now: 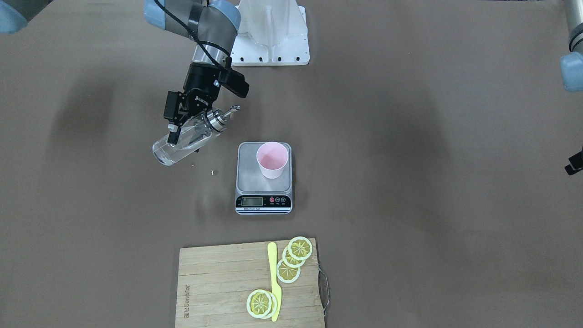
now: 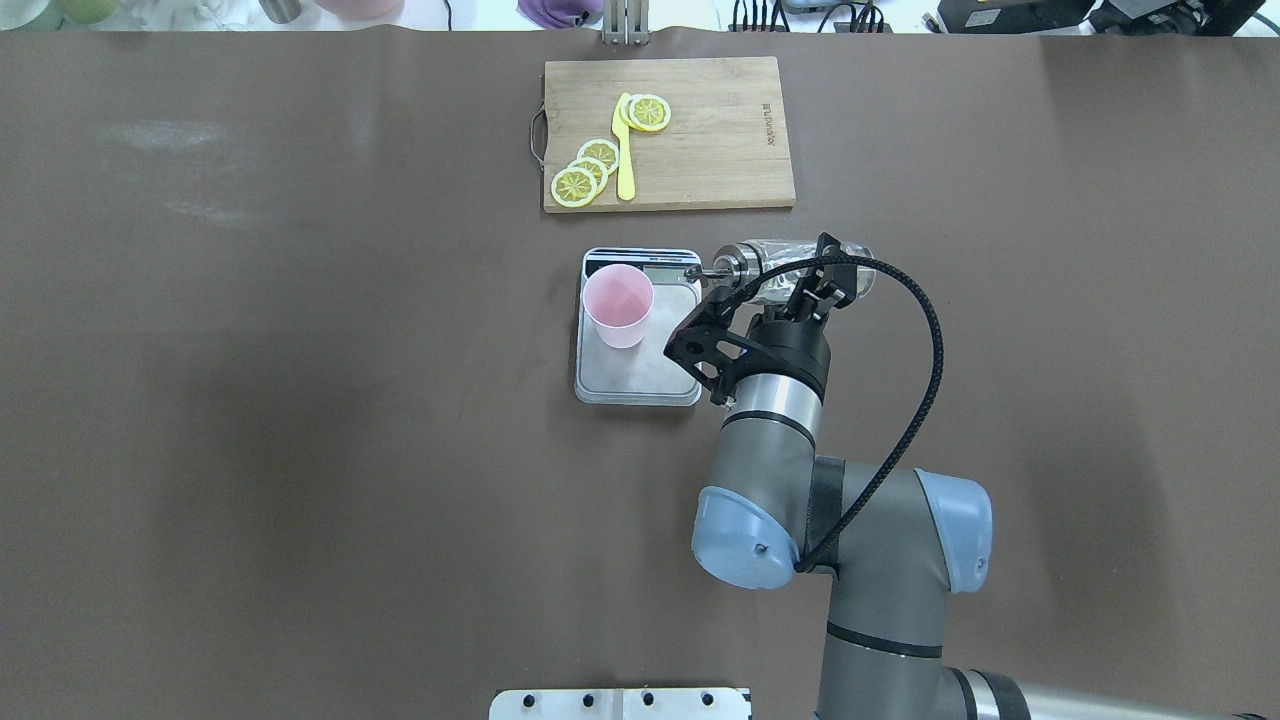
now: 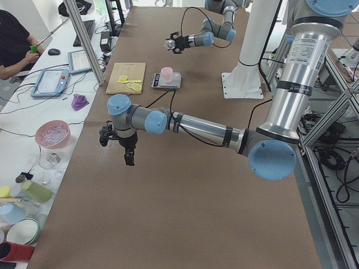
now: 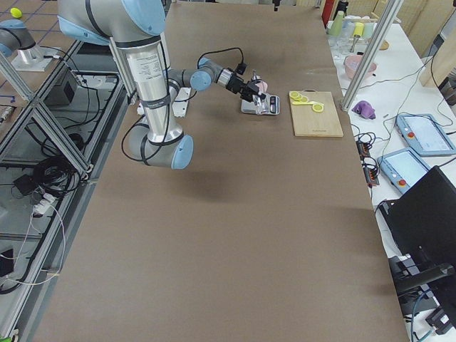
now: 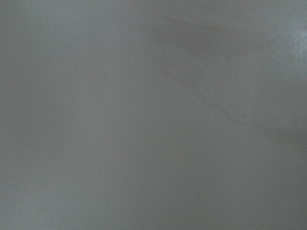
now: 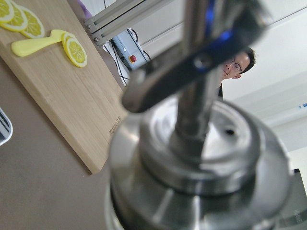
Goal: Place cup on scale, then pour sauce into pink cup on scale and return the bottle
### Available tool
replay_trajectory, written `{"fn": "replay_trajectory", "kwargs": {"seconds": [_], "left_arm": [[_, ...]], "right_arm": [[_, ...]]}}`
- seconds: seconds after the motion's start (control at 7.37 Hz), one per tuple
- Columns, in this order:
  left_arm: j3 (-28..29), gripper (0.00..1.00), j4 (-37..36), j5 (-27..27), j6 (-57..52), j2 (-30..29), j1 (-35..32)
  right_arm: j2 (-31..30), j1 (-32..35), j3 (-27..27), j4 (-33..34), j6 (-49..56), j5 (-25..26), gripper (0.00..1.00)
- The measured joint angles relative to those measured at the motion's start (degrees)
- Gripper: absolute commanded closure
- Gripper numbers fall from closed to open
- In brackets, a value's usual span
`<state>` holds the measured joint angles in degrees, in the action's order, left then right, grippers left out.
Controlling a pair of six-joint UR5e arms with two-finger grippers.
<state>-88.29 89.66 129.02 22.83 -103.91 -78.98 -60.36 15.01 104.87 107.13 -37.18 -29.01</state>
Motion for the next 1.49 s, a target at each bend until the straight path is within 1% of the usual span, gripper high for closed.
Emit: {"fn": "replay_trajectory", "kwargs": {"seconds": [0.41,0.95,1.49], "left_arm": [[2.0,0.02,0.06,0.0,-2.3,0.1,-1.04],[2.24,0.02,0.15,0.0,-2.55,0.11,-1.16],[2.3,0.02,0.24,0.0,-2.61,0.11,-1.11]], "right_arm": [[1.56,-0.37,-3.35,0.93,0.0,1.91,1.0],[2.62,0.48,-5.9,5.74,0.0,3.68,1.0],[6.23,0.78,-12.26,6.52,-0.37,5.35,1.0]]}}
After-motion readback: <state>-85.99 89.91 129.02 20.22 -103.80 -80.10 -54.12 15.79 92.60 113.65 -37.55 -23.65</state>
